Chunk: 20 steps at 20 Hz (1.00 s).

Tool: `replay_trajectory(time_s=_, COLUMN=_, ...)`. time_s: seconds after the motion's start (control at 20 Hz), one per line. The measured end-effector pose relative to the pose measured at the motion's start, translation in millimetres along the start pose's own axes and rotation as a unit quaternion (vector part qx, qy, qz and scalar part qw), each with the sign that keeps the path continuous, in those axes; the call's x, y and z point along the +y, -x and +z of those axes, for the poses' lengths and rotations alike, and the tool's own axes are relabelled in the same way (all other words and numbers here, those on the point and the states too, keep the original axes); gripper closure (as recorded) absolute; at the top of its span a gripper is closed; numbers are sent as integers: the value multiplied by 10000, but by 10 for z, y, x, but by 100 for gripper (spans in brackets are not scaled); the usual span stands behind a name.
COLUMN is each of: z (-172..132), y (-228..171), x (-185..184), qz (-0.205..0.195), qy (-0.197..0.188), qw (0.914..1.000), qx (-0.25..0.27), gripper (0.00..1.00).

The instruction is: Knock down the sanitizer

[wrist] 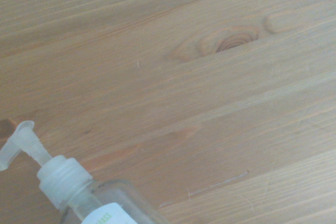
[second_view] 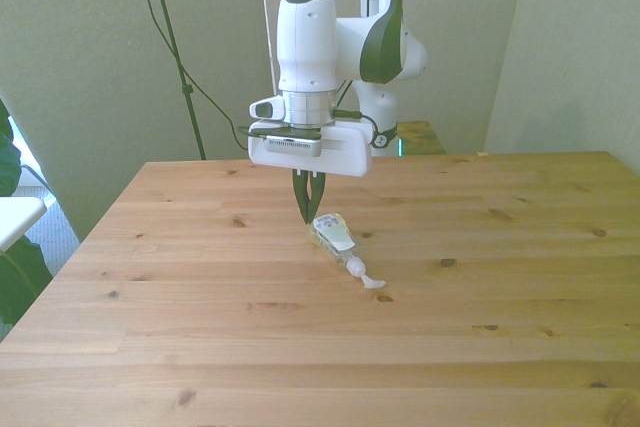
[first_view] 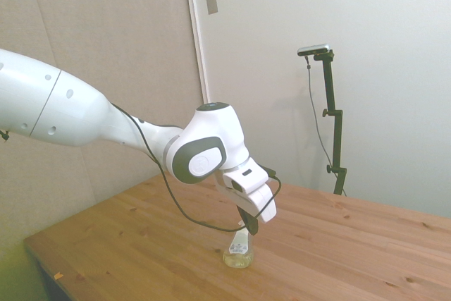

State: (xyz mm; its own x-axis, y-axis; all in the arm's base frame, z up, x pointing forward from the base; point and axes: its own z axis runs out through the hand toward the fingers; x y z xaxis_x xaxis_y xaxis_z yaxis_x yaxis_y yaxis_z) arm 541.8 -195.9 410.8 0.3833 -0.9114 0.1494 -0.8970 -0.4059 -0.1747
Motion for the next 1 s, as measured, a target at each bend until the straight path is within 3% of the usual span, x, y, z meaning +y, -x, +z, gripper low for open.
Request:
replay_trajectory(time_s=0.3, z=-30, y=66, x=39, qz=-65, qy=11, qw=10000, qx=-40, gripper=0)
replay_trajectory(time_s=1.0, z=-416, y=713, x=283, qz=-486, qy=-54, qw=9985, qx=-262, gripper=0)
